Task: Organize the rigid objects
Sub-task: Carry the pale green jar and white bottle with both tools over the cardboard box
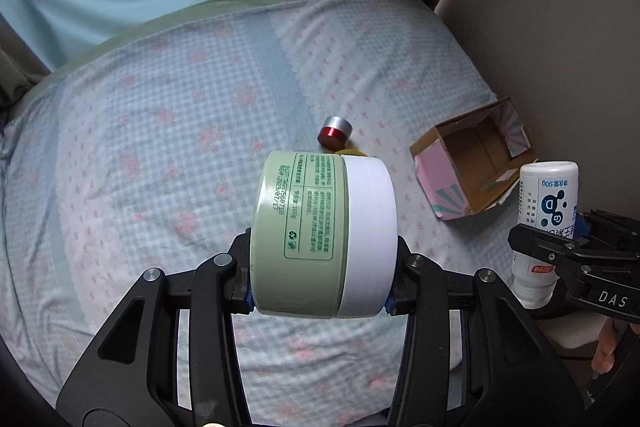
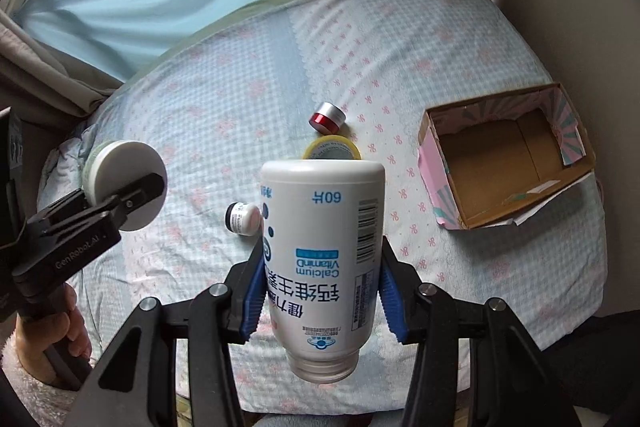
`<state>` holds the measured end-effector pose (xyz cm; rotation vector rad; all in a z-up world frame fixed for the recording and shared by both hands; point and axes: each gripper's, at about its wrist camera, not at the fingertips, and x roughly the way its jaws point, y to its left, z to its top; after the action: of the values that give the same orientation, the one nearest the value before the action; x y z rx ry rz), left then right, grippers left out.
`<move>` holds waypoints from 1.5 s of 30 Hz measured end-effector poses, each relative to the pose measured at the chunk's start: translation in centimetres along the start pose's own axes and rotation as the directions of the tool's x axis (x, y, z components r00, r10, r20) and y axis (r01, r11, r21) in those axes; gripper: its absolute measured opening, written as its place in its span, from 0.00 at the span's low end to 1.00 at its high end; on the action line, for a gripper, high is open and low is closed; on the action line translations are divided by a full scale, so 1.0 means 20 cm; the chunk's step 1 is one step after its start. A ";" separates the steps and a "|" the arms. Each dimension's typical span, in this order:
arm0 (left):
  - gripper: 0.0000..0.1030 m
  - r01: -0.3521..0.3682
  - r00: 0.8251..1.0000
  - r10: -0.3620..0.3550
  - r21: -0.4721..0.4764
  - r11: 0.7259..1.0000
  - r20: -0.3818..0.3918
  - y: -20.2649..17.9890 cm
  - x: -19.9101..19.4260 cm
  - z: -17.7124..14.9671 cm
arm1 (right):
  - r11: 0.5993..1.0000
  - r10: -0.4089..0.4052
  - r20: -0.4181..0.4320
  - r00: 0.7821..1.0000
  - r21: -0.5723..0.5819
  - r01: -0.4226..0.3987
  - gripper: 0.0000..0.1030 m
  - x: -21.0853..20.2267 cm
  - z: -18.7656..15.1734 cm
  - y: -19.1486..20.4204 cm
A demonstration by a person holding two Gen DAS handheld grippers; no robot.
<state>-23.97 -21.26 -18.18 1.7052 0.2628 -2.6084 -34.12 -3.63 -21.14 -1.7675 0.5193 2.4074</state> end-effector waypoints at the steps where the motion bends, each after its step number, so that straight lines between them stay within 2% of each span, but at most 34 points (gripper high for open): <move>1: 0.39 -0.001 1.000 0.001 -0.004 1.000 0.009 -0.04 -0.04 -0.01 | 1.000 0.015 0.007 1.000 -0.019 -0.014 0.44 -0.04 0.00 0.00; 7: 0.38 -0.013 0.998 0.015 -0.030 0.999 0.061 -0.32 -0.21 -0.04 | 0.988 0.128 0.011 0.992 -0.086 -0.127 0.44 -0.24 0.04 -0.13; 12: 0.38 -0.038 0.994 0.046 -0.084 0.996 0.097 -0.61 -0.24 -0.01 | 0.969 0.166 0.009 0.986 -0.187 -0.162 0.44 -0.36 0.12 -0.35; 14: 0.38 -0.050 0.992 0.062 -0.117 0.992 0.105 -0.74 -0.21 -0.01 | 0.961 0.173 0.005 0.985 -0.220 -0.168 0.44 -0.38 0.17 -0.47; 18: 0.38 -0.030 0.992 0.052 -0.174 0.984 0.119 -1.00 -0.11 0.00 | 0.947 0.158 -0.005 0.987 -0.283 -0.153 0.44 -0.42 0.26 -0.72; 21: 0.38 -0.022 0.992 0.045 -0.182 0.983 0.121 -1.21 -0.01 0.01 | 0.940 0.114 0.006 0.993 -0.324 -0.106 0.44 -0.44 0.34 -0.90; 26: 0.38 -0.003 0.994 0.023 -0.181 0.983 0.105 -1.49 0.18 0.14 | 0.945 0.099 -0.001 0.995 -0.314 -0.095 0.44 -0.43 0.49 -1.18; 30: 0.38 0.016 0.998 -0.004 -0.183 0.983 0.064 -1.65 0.38 0.23 | 0.955 0.081 -0.022 0.996 -0.285 -0.084 0.44 -0.32 0.58 -1.37; 37: 0.38 -0.005 0.999 -0.002 -0.149 0.989 -0.047 -1.82 0.78 0.37 | 0.970 0.047 -0.089 0.995 -0.234 -0.067 0.44 0.00 0.68 -1.62; 42: 0.38 -0.028 0.988 0.004 -0.148 0.989 -0.155 -1.84 1.14 0.42 | 0.980 0.056 -0.160 0.986 -0.181 -0.085 0.44 0.31 0.71 -1.73; 45: 0.38 -0.057 0.976 0.030 -0.122 0.991 -0.217 -1.80 1.35 0.42 | 0.989 0.079 -0.208 0.975 -0.104 -0.102 0.44 0.49 0.72 -1.82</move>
<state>-46.23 15.19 -34.68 1.9235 0.3815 -2.3219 -39.90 34.18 -34.17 -2.0977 0.5017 2.3722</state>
